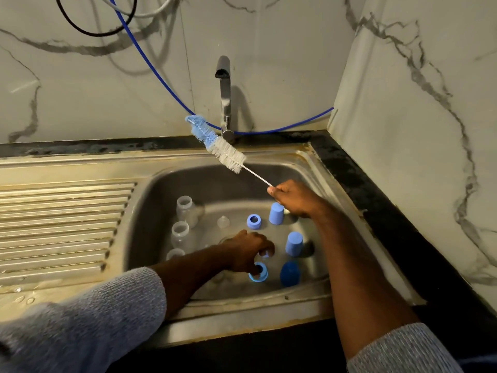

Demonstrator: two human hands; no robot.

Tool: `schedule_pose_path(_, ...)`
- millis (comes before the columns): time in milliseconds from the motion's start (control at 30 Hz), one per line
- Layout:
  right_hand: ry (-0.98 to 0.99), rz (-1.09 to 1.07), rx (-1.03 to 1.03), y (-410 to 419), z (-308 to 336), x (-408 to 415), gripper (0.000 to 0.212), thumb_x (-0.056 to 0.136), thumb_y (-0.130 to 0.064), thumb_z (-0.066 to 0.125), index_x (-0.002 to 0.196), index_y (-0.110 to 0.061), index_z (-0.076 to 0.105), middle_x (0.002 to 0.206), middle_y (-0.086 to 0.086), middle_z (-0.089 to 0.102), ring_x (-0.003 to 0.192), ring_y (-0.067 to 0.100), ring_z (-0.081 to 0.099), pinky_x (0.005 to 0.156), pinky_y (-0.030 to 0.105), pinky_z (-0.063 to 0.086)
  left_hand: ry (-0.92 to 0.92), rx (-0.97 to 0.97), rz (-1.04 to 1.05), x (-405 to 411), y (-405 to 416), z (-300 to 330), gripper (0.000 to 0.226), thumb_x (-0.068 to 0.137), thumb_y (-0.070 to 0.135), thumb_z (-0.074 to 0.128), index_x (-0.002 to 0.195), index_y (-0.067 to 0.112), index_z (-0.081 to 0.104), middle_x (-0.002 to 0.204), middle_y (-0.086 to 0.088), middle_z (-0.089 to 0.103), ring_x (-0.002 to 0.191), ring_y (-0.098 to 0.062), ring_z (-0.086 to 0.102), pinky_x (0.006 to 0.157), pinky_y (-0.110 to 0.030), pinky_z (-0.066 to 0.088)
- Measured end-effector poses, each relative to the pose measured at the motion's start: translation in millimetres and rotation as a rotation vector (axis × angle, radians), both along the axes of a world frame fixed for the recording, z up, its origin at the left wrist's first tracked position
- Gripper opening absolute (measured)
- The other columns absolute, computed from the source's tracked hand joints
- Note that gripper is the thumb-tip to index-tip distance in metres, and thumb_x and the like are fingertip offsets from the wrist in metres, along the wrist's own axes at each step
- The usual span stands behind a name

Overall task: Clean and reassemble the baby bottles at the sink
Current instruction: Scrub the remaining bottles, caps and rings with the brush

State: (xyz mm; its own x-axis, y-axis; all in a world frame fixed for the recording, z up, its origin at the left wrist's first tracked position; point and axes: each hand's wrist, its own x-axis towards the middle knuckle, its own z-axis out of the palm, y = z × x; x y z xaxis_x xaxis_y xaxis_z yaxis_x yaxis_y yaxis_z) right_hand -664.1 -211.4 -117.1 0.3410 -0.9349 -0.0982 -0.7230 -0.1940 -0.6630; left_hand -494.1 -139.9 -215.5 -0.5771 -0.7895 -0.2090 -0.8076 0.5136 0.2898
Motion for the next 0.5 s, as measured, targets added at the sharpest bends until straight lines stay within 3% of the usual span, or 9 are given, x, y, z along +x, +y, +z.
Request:
schedule_pose_path(100,0.021,-0.003,0.053,3,5,-8,0.044,0.102,-0.045,0.049,0.067,-0.018,0.049,0.056,-0.001,0.042,0.045,0.012,0.033,0.042,0.019,0.026,0.092,0.044,0.030,-10,-8,10,0.062,0.072,0.032,0.088,0.126,0.021,0.059,0.108,0.005,0.059,0.094,-0.016,0.054,0.076,-0.029,0.041)
schedule_pose_path(167,0.020,0.000,0.109,5,9,-14,0.041,0.102,-0.043,0.050,0.069,-0.019,0.053,0.058,-0.001,0.046,0.045,0.012,0.034,0.040,0.018,0.024,0.112,0.122,0.021,-23,-12,14,0.068,0.072,0.030,0.090,0.131,0.020,0.058,0.105,0.006,0.055,0.092,-0.016,0.055,0.072,-0.025,0.037)
schedule_pose_path(333,-0.074,0.029,0.258,9,16,-28,0.021,0.101,-0.027,0.050,0.087,-0.020,0.064,0.061,0.001,0.043,0.041,0.009,0.028,0.042,0.018,0.021,0.073,0.194,-0.074,-51,-13,3,0.065,0.076,0.029,0.087,0.135,0.023,0.060,0.116,-0.005,0.059,0.102,-0.023,0.057,0.084,-0.032,0.045)
schedule_pose_path(500,-0.100,0.097,0.244,10,17,-34,0.027,0.103,-0.024,0.047,0.093,-0.018,0.070,0.060,0.001,0.044,0.044,0.009,0.030,0.043,0.021,0.022,0.122,0.123,-0.092,-53,-9,-6,0.055,0.081,0.029,0.082,0.132,0.018,0.063,0.122,-0.007,0.061,0.107,-0.022,0.057,0.086,-0.030,0.042)
